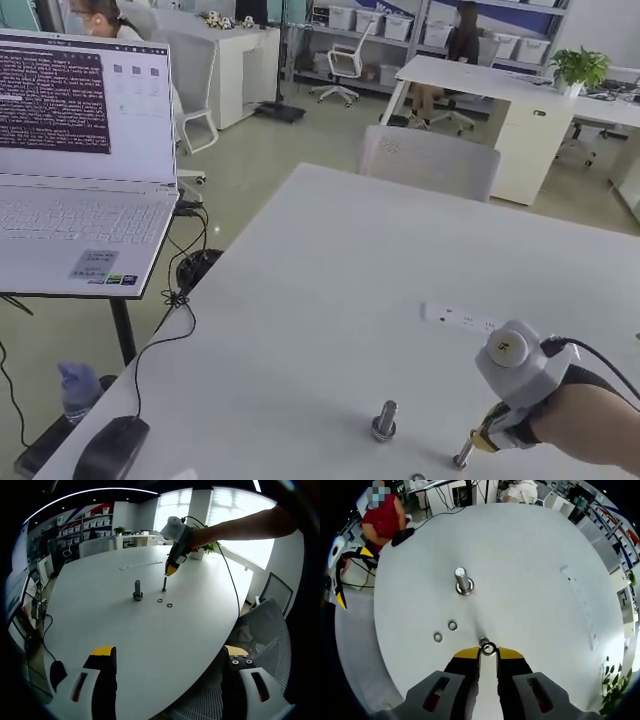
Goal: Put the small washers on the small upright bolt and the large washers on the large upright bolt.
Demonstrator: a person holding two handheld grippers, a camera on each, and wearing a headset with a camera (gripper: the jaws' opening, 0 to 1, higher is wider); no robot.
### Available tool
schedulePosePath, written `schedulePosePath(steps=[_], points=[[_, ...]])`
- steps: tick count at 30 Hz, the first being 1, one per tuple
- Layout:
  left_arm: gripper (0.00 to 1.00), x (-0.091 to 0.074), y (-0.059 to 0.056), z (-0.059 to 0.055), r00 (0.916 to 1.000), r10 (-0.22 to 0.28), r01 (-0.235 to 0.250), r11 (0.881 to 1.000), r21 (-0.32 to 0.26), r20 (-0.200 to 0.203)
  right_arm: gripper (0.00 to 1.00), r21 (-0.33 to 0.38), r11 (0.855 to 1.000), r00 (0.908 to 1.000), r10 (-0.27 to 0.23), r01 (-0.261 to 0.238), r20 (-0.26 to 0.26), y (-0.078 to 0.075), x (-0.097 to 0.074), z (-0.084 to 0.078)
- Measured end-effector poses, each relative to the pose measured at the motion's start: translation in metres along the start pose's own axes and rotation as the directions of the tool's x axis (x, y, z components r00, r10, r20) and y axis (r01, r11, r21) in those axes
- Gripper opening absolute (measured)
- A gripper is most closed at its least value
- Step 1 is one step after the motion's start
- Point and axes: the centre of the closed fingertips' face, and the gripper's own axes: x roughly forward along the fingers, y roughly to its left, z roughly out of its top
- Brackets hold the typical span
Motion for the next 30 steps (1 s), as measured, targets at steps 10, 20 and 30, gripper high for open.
schedulePosePath(steps=[10,20,30], points=[[0.90,0.000,0.003,0.006,0.9995,-0.001,0.000,1.000,0.008,0.031,0.13,-0.011,1.000,0.9998,0.009,-0.009,-0.017,0.002,0.006,0.001],[0.88,0.002,0.004,0.002,0.9998,-0.005,0.005,1.000,0.003,0.020,0.13,-0.017,1.000,0.9994,0.012,-0.012,-0.032,0.003,0.010,0.000],[0.87,0.001,0.007,0.008,0.9991,0.007,-0.007,1.000,0.005,0.042,0.13,-0.023,1.000,0.9992,0.012,-0.013,-0.039,0.005,0.015,-0.003]])
